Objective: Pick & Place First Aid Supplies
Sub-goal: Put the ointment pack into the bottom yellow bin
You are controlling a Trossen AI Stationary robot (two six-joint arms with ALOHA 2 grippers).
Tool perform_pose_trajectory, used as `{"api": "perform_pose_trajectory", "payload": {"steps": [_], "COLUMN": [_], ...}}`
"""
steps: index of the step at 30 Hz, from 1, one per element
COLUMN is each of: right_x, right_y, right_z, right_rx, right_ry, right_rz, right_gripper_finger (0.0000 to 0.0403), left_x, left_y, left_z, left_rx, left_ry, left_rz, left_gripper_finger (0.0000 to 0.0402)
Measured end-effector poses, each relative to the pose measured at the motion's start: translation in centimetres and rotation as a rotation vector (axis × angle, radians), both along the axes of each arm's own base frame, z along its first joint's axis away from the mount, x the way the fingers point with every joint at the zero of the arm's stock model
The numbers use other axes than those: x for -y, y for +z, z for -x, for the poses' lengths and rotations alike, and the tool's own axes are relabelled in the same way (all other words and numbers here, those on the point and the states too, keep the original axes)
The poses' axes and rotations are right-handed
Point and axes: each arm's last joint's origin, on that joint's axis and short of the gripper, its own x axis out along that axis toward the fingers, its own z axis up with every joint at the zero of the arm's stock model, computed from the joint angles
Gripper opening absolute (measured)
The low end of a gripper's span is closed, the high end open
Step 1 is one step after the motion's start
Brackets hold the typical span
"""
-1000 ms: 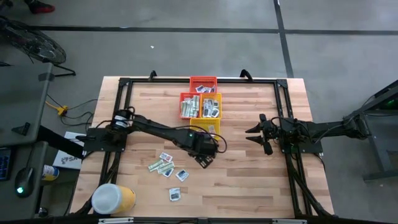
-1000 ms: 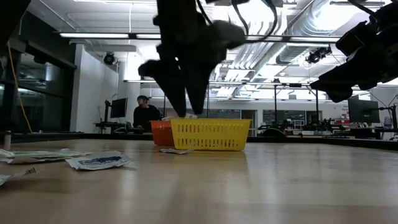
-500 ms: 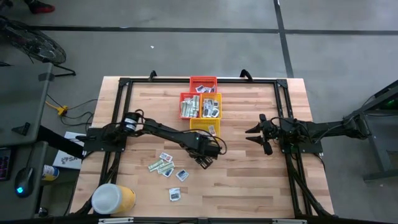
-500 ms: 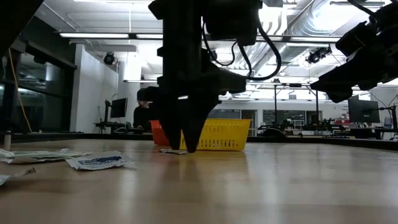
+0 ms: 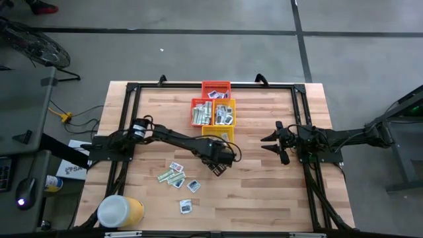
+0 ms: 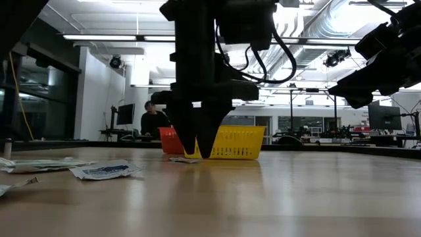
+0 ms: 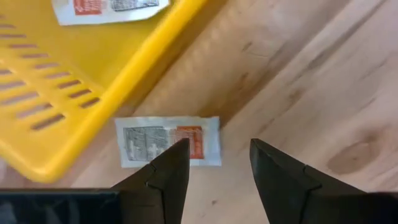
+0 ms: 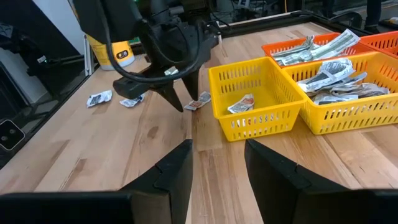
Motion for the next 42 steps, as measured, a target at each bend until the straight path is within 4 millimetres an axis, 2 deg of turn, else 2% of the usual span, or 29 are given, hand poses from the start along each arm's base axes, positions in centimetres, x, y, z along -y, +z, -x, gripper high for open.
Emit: {"api": "perform_pose_trajectory", "payload": {"steps": [9,13,24,29,35,42], "right_x": [0.0,0.0,0.0,0.0,0.0,0.0], "right_y": [0.0,0.0,0.0,0.0,0.0,0.0], "right_z": [0.0,0.0,0.0,0.0,0.0,0.0], "right_rx": [0.0,0.0,0.0,0.0,0.0,0.0], "right_ry": [0.0,0.0,0.0,0.0,0.0,0.0], "right_rz": [0.0,0.0,0.0,0.0,0.0,0.0], "right_gripper_finger": [0.0139,0.0139,0.0139,0.0139,0.0139,0.0139], "left_x": [-1.7,-1.7,-0.9,0.1,1.6,3.2], "left_y": [-0.8,-1.2,-1.7,-1.7,-0.7,2.8], "left_z": [0.2,0.5,1.0,1.3,1.4,1.0], "left_rx": [-0.042,-0.055,-0.084,-0.108,-0.154,-0.143], "left_ry": [0.002,-0.007,-0.023,-0.036,-0.088,-0.212], "left_rz": [0.068,0.121,0.157,0.194,0.196,0.159], "left_gripper_finger": [0.0165,0.0156,0.0055,0.001,0.0005,0.0001]}}
